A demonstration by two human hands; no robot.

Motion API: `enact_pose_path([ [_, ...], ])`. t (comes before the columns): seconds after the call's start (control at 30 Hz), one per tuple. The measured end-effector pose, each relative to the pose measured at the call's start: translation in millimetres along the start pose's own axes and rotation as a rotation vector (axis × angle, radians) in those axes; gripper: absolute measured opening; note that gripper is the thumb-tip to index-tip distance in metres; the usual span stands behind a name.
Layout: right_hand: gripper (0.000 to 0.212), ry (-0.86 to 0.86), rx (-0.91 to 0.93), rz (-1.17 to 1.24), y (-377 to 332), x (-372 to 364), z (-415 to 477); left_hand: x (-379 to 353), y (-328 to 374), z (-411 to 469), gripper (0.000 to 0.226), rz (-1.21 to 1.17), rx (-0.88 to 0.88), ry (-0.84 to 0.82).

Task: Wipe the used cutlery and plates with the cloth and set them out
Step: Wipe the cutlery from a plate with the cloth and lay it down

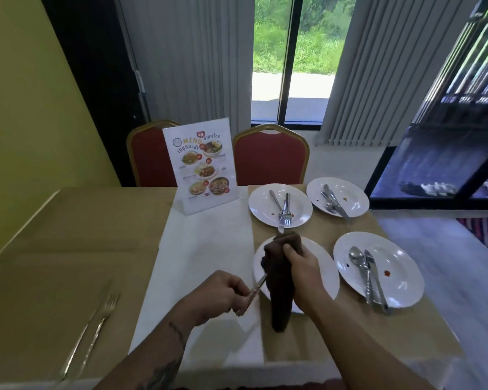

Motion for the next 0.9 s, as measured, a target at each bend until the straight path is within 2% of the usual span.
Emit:
enact_pose_path([
  [0.17, 0.022, -0.166, -0.169, 0.036, 21.0, -38.5, -34.2, 25.5, -39.3, -23.2, 0.015, -0.125, 0.033, 0.041],
  [0.27, 0.022, -0.224, -0.218, -0.035, 44.9, -63.9, -55.1, 35.2, -47.9, -33.9, 0.008, -0.233, 0.04, 0.099],
  [0.33, 0.02, -0.207, -0.174, -0.122, 58.9, -80.0, -68.5, 47.5, -49.7, -37.1, 0.01, -0.234, 0.039, 0.159],
  [0.43, 0.02, -0.136, -0.137, -0.102, 64.2, -94.7, -78.7, 68.8, -55.8, -39.4, 0.026, -0.263, 0.056, 0.206],
  [0.53, 0.019, -0.112, -0.076, -0.083, 50.7, -105.9, -88.0, 79.9, -61.4, -44.1, 0.033, -0.383, 0.083, 0.139],
  [0.6, 0.016, -0.089, -0.007, -0.13, 39.6, -110.5, -94.5, 86.7, -63.7, -46.8, 0.024, -0.446, 0.084, 0.107],
  [0.73, 0.012, -0.15, 0.082, -0.253, 29.5, -121.1, -109.0, 124.3, -60.4, -45.5, 0.005, -0.488, 0.046, 0.291],
  [0.8, 0.013, -0.198, 0.118, -0.327, 31.4, -127.6, -116.2, 141.6, -48.7, -43.6, 0.011, -0.48, 0.002, 0.377],
  [0.9, 0.014, -0.268, 0.158, -0.402, 36.3, -137.9, -128.8, 151.5, -29.3, -41.0, 0.016, -0.336, -0.086, 0.438],
])
Point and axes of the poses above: each hand's wrist, its own z-axis towards the middle knuckle, its own x-axis out of the back of the hand, y = z × x, the point moved 7 cm from there along z, towards the middle knuckle, and after that the axes turned 7 degrees about y, right-handed, at the moved point
